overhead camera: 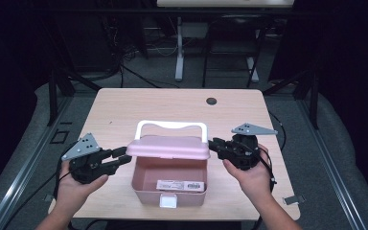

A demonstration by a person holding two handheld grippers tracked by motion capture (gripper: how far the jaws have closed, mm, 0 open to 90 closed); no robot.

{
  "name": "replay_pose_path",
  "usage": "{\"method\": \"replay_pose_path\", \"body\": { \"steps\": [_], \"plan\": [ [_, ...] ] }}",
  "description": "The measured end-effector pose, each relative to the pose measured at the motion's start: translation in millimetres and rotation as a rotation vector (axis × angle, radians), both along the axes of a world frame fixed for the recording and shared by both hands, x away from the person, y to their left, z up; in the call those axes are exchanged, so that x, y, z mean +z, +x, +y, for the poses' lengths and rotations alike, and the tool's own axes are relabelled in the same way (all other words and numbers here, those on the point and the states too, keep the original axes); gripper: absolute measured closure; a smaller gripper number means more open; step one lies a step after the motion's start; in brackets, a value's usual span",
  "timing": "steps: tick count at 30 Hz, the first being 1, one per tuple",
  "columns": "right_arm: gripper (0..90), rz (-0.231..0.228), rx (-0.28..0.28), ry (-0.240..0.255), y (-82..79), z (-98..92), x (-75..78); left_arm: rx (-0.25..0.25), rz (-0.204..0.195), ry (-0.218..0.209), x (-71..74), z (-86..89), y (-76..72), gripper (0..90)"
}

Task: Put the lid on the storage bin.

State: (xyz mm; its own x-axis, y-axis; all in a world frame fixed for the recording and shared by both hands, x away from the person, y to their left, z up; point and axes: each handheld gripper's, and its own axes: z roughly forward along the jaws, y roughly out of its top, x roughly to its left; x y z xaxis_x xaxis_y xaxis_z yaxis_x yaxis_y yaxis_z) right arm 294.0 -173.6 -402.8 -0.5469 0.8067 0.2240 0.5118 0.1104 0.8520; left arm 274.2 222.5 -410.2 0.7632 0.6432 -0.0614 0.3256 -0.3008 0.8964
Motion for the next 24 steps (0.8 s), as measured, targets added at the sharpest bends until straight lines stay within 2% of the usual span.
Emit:
{"method": "replay_pose_path", "body": {
  "steps": [24],
  "plan": [
    [74.1,0.031,0.001,0.027,-6.5,-1.1,-17.5,-0.006,0.011,-0.009,-22.6,3.5,-17.2,68.1]
  ]
}}
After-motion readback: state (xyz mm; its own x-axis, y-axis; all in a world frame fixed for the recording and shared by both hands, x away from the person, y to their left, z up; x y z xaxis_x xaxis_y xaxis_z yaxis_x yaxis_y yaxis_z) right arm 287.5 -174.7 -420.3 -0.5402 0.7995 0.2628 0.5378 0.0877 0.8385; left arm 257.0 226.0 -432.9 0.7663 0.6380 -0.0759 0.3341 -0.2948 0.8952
